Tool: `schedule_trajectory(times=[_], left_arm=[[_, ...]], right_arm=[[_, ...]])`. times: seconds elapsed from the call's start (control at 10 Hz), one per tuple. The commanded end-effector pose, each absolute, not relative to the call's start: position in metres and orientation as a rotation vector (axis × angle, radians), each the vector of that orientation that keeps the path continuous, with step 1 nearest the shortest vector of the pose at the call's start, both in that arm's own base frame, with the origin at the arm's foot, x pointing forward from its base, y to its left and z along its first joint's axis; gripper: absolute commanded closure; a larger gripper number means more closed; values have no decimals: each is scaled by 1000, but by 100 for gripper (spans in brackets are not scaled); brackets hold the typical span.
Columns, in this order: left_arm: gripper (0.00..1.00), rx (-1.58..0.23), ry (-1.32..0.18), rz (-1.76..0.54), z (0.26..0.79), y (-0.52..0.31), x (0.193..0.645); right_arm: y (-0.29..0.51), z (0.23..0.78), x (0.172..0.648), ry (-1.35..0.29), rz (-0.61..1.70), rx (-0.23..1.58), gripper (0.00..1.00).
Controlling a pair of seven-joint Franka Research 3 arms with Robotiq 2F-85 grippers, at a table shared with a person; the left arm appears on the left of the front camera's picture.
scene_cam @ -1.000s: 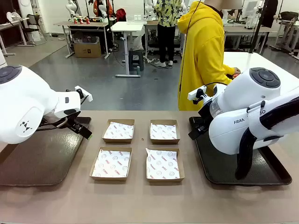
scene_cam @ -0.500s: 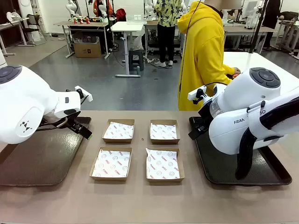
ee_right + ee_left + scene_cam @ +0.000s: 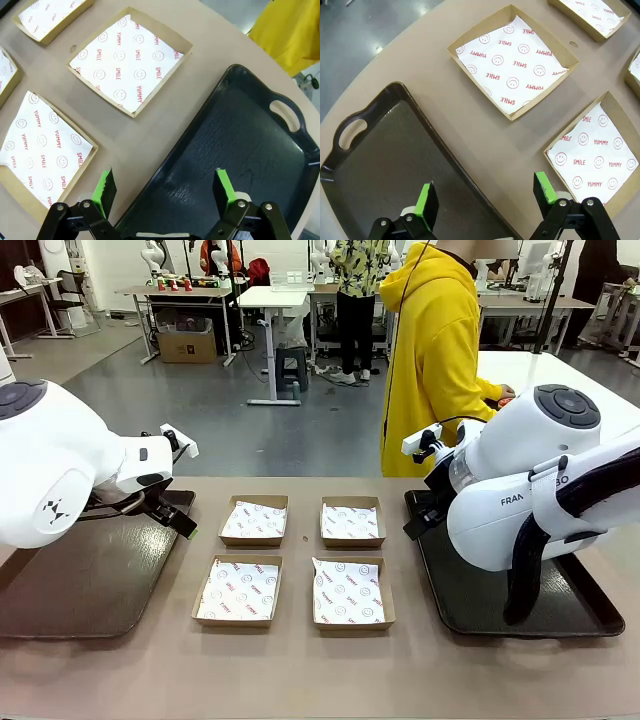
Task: Individually package the donuts and arrange them on the tray.
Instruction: Pick up one Paper togo box.
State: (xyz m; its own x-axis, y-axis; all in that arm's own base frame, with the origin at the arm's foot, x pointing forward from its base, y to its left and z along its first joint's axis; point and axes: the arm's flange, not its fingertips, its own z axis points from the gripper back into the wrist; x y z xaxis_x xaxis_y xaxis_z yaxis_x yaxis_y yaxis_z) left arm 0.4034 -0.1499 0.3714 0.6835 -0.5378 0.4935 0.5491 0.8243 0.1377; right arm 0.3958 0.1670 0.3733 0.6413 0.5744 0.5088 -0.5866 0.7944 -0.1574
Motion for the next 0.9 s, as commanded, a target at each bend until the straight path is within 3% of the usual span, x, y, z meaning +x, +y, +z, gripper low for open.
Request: schedule_trajectory(times=[0.0, 0.3, 0.8], left_arm=[[0, -22, -547, -609, 371, -150, 403], [0, 5, -499, -628, 368, -144, 385], [0, 29, -347, -694, 403, -101, 266]], right_arm=[[167, 373, 396, -572, 662, 23, 0], [165, 374, 376, -559, 646, -10, 0], [125, 404, 234, -340, 675, -72, 0]])
